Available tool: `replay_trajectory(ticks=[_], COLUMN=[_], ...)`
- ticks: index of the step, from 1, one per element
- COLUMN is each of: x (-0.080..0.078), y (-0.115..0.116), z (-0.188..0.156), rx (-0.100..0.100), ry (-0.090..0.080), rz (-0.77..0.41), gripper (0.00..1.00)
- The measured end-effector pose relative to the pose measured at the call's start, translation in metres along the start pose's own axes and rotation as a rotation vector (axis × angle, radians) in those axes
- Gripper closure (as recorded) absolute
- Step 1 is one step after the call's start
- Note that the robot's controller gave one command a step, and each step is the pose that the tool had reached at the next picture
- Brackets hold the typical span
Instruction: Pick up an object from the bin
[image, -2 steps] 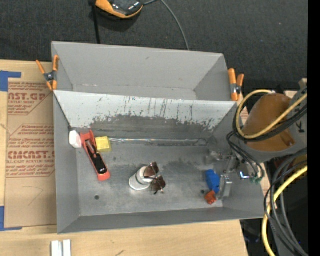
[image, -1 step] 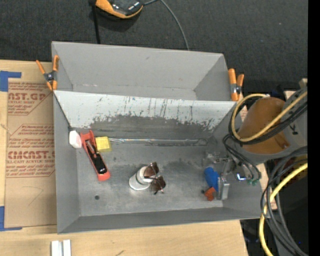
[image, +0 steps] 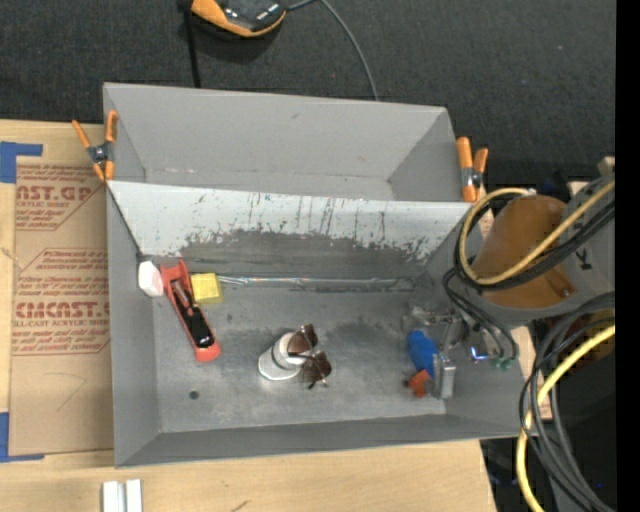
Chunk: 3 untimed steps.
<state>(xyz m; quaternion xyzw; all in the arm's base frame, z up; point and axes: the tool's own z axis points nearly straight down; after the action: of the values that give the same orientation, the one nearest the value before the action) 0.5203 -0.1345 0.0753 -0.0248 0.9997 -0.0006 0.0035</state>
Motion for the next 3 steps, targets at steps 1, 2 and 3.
replay_trajectory(ticks=[1,2,3], x=[0.004,0.002,0.006], y=[0.003,0.008,0.015], z=[0.002,0.003,0.004], rx=[0.001,0.001,0.001], ry=[0.001,0.000,-0.003], rz=[0.226,0.135,0.212], gripper=[0.00,0.00,0.00])
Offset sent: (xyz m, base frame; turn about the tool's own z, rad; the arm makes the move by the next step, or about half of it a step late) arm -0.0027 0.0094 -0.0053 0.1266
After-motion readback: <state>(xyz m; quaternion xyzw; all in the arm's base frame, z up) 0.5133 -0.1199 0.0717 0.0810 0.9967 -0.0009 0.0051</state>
